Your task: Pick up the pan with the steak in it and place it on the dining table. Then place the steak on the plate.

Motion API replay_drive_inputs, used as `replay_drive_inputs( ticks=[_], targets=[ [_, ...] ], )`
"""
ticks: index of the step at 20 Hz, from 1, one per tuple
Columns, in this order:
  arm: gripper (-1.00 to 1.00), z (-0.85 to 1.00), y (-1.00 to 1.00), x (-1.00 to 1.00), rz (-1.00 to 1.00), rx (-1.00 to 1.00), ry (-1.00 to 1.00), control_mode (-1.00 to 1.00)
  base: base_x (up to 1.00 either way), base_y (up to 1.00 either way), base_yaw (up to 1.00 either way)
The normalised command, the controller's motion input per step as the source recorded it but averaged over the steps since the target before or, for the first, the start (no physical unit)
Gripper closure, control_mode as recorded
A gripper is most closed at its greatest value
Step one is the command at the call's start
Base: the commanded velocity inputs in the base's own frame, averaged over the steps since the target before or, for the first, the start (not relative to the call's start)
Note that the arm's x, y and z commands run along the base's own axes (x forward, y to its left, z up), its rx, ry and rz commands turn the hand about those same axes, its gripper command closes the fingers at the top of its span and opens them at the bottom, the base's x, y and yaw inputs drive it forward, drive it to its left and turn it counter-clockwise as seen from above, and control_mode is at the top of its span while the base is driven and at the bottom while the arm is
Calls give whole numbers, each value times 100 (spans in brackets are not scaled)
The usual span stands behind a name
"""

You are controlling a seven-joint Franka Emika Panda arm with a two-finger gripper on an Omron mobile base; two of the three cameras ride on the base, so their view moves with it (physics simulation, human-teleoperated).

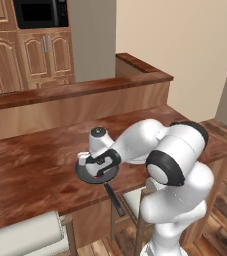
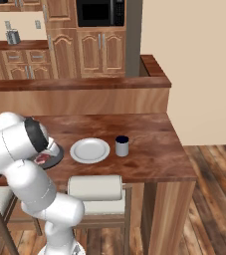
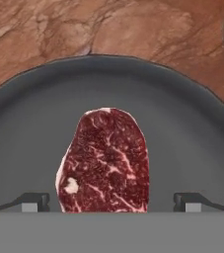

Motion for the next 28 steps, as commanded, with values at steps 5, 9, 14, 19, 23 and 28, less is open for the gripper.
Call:
replay_drive_inputs(
  ticks=[5, 9, 14, 19, 23, 28],
  targets=[
    [-100, -25, 9, 12, 0, 0, 0, -100, 0, 0, 0],
    [-100, -34, 1, 13, 0, 0, 0, -100, 0, 0, 0],
    [100, -30, 1, 12, 0, 0, -1, -100, 0, 0, 0],
    [100, -3, 0, 1, 0, 0, 0, -100, 0, 0, 0],
    [100, 2, 0, 0, 0, 1, -4, -100, 0, 0, 0],
    [100, 21, -2, 0, -2, 2, -6, -100, 0, 0, 0]
  ],
)
